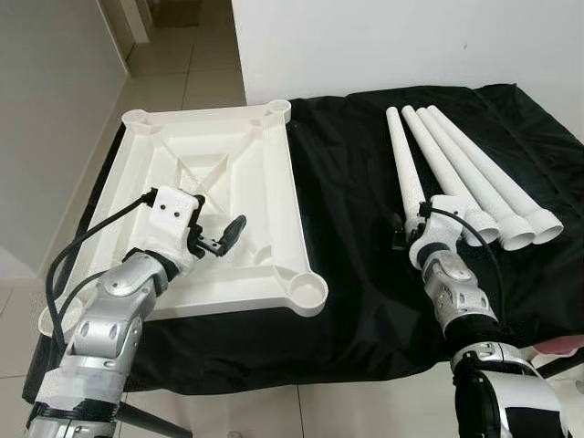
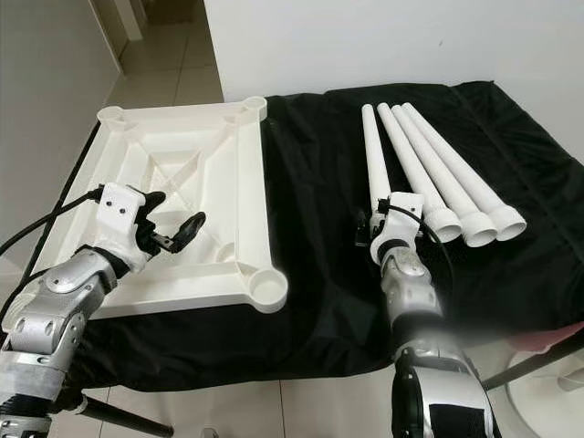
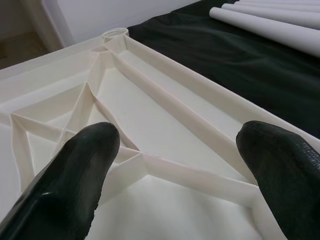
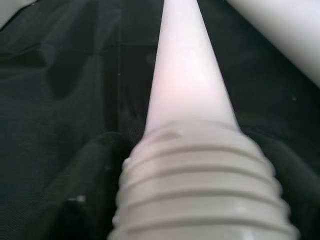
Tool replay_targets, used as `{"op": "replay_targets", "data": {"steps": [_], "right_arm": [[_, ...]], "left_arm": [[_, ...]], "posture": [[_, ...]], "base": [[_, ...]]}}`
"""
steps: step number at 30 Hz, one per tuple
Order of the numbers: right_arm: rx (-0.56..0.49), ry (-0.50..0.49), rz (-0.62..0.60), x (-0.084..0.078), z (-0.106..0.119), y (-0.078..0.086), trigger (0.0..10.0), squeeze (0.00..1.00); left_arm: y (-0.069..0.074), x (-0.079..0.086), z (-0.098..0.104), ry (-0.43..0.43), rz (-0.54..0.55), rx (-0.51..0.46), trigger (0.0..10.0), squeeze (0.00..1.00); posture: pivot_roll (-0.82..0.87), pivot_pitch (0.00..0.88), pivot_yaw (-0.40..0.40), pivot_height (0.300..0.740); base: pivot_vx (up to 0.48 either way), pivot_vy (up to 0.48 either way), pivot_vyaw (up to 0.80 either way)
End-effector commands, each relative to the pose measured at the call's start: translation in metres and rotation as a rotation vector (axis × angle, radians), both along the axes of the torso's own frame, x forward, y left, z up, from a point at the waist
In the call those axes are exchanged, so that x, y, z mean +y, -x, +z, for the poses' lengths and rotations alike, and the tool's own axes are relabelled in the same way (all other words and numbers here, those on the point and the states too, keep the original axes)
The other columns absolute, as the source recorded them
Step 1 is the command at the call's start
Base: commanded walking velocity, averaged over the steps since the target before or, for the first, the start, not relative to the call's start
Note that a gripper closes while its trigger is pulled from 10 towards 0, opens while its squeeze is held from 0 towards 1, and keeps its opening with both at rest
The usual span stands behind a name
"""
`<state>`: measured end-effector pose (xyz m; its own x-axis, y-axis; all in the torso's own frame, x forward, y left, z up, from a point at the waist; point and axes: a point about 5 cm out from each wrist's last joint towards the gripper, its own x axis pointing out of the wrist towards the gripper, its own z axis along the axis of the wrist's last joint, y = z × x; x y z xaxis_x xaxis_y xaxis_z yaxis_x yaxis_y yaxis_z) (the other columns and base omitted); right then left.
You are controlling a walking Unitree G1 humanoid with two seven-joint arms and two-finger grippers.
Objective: Building children table
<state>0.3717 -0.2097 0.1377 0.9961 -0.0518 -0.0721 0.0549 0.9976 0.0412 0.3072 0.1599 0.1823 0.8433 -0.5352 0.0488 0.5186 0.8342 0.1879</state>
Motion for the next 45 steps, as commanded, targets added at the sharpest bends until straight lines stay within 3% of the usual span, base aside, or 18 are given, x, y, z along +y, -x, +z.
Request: {"op": "replay_targets", "data": {"steps": [1, 7, 14, 15, 16, 18, 19, 24, 25, 27, 28, 29, 35, 37, 39, 45], "right_arm": [[0.038, 0.003, 0.026, 0.003, -0.005, 0.000, 0.0, 0.00], [0.062, 0.005, 0.055, 0.004, -0.011, 0.001, 0.0, 0.00], [0.016, 0.034, 0.065, 0.002, -0.009, 0.002, 0.0, 0.00], [-0.030, 0.044, 0.044, 0.003, -0.005, 0.002, 5.5, 0.00], [-0.079, 0.031, 0.018, 0.004, -0.001, 0.004, 10.0, 0.00], [-0.123, 0.026, 0.004, 0.006, 0.002, 0.006, 10.0, 0.00], [-0.171, 0.041, -0.010, 0.010, 0.002, 0.010, 10.0, 0.00], [-0.200, 0.053, -0.016, 0.013, 0.002, 0.013, 10.0, 0.00], [-0.283, 0.054, -0.035, 0.019, 0.006, 0.019, 10.0, 0.00], [-0.323, 0.049, -0.044, 0.021, 0.010, 0.022, 10.0, 0.00], [-0.379, 0.049, -0.040, 0.024, 0.016, 0.024, 10.0, 0.00], [-0.438, 0.055, -0.024, 0.027, 0.024, 0.026, 10.0, 0.00], [-0.563, 0.068, 0.043, 0.038, 0.041, 0.031, 10.0, 0.00], [-0.609, 0.094, 0.077, 0.048, 0.047, 0.034, 10.0, 0.00], [-0.634, 0.138, 0.119, 0.057, 0.049, 0.037, 10.0, 0.00], [-0.658, 0.218, 0.228, 0.076, 0.048, 0.042, 10.0, 0.00]], "left_arm": [[0.001, 0.006, -0.004, -0.010, 0.044, 0.016, 10.0, 0.00], [0.000, 0.006, -0.002, -0.012, 0.056, 0.016, 10.0, 0.00], [-0.007, 0.004, -0.001, -0.027, 0.054, 0.013, 10.0, 0.00], [-0.010, 0.002, 0.002, -0.020, 0.042, 0.009, 10.0, 0.00], [-0.013, -0.001, 0.004, -0.005, 0.022, 0.012, 10.0, 0.00], [-0.016, -0.003, 0.006, 0.005, 0.004, 0.014, 10.0, 0.00], [-0.018, -0.005, 0.005, -0.001, -0.034, 0.032, 10.0, 1.00], [-0.020, -0.007, 0.004, -0.006, -0.059, 0.046, 10.0, 1.00], [-0.027, -0.010, 0.006, -0.002, -0.084, 0.066, 10.0, 1.00], [-0.031, -0.012, 0.009, 0.013, -0.081, 0.069, 10.0, 1.00], [-0.035, -0.016, 0.013, 0.059, -0.112, 0.109, 10.0, 0.33], [-0.038, -0.022, 0.019, 0.102, -0.158, 0.148, 10.0, 0.00], [-0.047, -0.031, 0.038, 0.247, -0.241, 0.227, 10.0, 0.00], [-0.055, -0.032, 0.054, 0.409, -0.283, 0.303, 10.0, 0.00], [-0.060, -0.035, 0.065, 0.485, -0.329, 0.339, 10.0, 0.00], [-0.062, -0.044, 0.074, 0.489, -0.398, 0.375, 10.0, 0.00]], "posture": [[0.04, 0.111, 0.076, 0.740], [0.03, 0.099, 0.076, 0.740], [0.00, 0.061, 0.089, 0.740], [-0.01, 0.050, 0.092, 0.740], [-0.02, 0.038, 0.097, 0.740], [-0.02, 0.038, 0.097, 0.740], [-0.03, 0.021, 0.102, 0.740], [-0.03, 0.018, 0.105, 0.740], [-0.06, 0.000, 0.119, 0.740], [-0.06, 0.000, 0.119, 0.740], [-0.06, 0.000, 0.121, 0.740], [-0.06, 0.000, 0.121, 0.740], [-0.07, 0.000, 0.119, 0.740], [-0.08, 0.000, 0.124, 0.740], [-0.08, 0.000, 0.120, 0.740], [-0.08, 0.000, 0.119, 0.740]], "base": [[0.000, 0.000, 0.00], [0.000, 0.000, 0.00], [0.000, 0.000, 0.00], [0.000, 0.000, 0.00], [0.000, 0.000, 0.00], [0.000, 0.000, 0.00], [0.000, 0.000, 0.00], [0.000, 0.000, 0.00], [0.000, 0.000, 0.00], [0.000, 0.000, 0.00], [0.000, 0.000, 0.00], [0.000, 0.000, 0.00], [0.000, 0.000, 0.00], [0.000, 0.000, 0.00], [0.000, 0.000, 0.00], [0.000, 0.000, 0.00]]}}
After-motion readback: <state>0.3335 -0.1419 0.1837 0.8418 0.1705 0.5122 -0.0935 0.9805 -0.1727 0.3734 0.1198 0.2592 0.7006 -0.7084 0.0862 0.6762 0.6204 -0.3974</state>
